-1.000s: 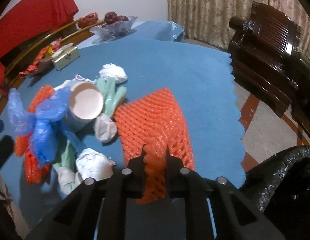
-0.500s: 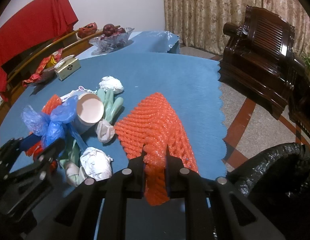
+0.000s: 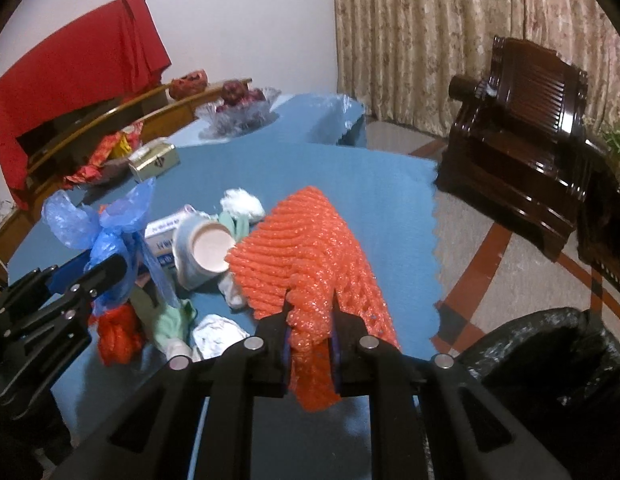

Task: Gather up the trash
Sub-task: 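Carry the blue bag and orange net over the bin and open both tools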

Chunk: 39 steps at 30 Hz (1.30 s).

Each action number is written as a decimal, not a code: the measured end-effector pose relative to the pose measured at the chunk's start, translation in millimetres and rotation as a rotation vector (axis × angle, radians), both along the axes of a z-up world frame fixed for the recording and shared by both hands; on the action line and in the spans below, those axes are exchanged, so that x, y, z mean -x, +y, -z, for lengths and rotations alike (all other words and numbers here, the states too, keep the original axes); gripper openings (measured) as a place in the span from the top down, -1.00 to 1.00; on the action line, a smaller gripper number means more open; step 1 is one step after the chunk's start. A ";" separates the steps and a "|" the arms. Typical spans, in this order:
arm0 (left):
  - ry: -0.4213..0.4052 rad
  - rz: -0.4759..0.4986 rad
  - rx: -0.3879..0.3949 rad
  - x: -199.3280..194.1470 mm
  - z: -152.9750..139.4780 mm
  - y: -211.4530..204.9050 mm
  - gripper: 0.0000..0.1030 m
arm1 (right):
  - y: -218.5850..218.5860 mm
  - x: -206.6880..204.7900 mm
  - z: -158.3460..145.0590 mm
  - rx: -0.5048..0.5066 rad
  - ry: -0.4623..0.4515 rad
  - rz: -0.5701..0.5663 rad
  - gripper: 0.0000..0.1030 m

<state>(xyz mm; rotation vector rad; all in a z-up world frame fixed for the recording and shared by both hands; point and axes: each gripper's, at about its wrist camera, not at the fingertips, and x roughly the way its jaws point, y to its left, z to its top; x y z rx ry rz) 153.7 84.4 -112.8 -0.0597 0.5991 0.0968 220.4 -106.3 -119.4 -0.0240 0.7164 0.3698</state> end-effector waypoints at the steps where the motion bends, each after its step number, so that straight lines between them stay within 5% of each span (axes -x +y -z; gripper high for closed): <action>1: -0.009 0.006 -0.003 2.7 -3.1 -2.0 0.36 | -2.9 2.5 -4.0 -0.006 -0.008 0.006 0.72; 19: -0.041 0.268 0.034 25.3 -29.1 -101.8 0.36 | -95.9 61.0 -39.5 0.003 -0.064 0.194 0.72; 39: 0.047 0.598 0.057 27.9 -5.6 -244.0 0.36 | -218.5 127.8 -8.3 0.051 0.028 0.485 0.72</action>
